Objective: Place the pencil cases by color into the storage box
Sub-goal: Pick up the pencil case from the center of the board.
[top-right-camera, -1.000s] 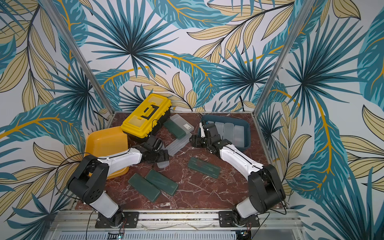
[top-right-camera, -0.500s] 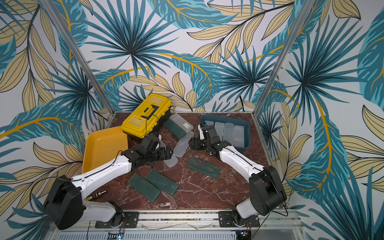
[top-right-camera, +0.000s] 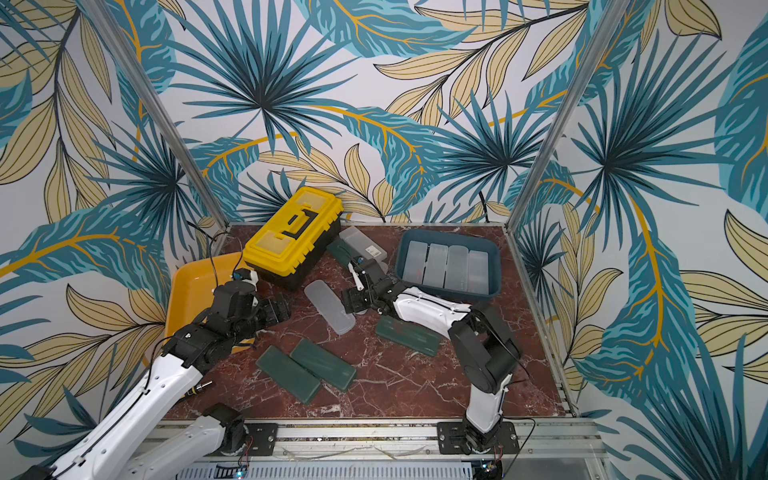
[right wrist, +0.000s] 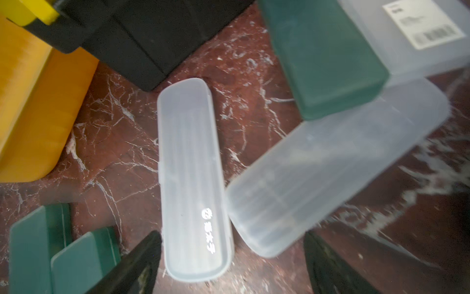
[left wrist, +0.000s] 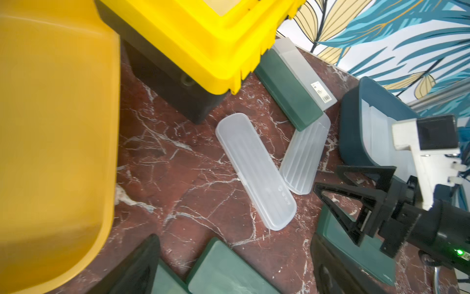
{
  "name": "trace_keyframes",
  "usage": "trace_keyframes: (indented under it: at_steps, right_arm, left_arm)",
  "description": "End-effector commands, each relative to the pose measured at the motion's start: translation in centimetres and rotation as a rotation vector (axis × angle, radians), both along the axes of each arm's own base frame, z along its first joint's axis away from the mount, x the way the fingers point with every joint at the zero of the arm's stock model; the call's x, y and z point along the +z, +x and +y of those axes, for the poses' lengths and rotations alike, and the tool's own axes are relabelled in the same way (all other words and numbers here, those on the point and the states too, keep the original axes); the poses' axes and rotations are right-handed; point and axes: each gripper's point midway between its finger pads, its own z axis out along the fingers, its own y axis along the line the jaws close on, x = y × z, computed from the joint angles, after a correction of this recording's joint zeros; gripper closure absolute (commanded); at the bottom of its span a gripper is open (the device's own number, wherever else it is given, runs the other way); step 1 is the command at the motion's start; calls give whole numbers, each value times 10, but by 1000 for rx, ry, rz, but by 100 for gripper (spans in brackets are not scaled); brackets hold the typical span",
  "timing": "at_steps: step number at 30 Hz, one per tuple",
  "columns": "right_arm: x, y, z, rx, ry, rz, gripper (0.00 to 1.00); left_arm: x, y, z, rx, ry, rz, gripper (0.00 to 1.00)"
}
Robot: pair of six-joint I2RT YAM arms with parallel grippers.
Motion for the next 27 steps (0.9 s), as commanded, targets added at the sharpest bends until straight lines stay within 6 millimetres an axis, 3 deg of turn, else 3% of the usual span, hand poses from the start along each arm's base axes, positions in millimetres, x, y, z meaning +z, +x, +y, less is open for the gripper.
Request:
trace_keyframes:
  at_steps: [1, 9, 20, 27]
  right_arm:
    - [-5, 10, 23, 42, -25, -30, 12]
    - [-27, 16, 59, 106, -53, -1, 12]
    - [-63, 12, 62, 166, -195, 28, 10]
    - [-71, 5, 66, 221, -212, 68, 10]
  left_arm:
    - [11, -5, 14, 14, 24, -9, 7]
    - [31, -4, 31, 40, -6, -46, 7]
    - [38, -4, 36, 41, -18, -66, 7]
    - [40, -5, 35, 40, -24, -76, 7]
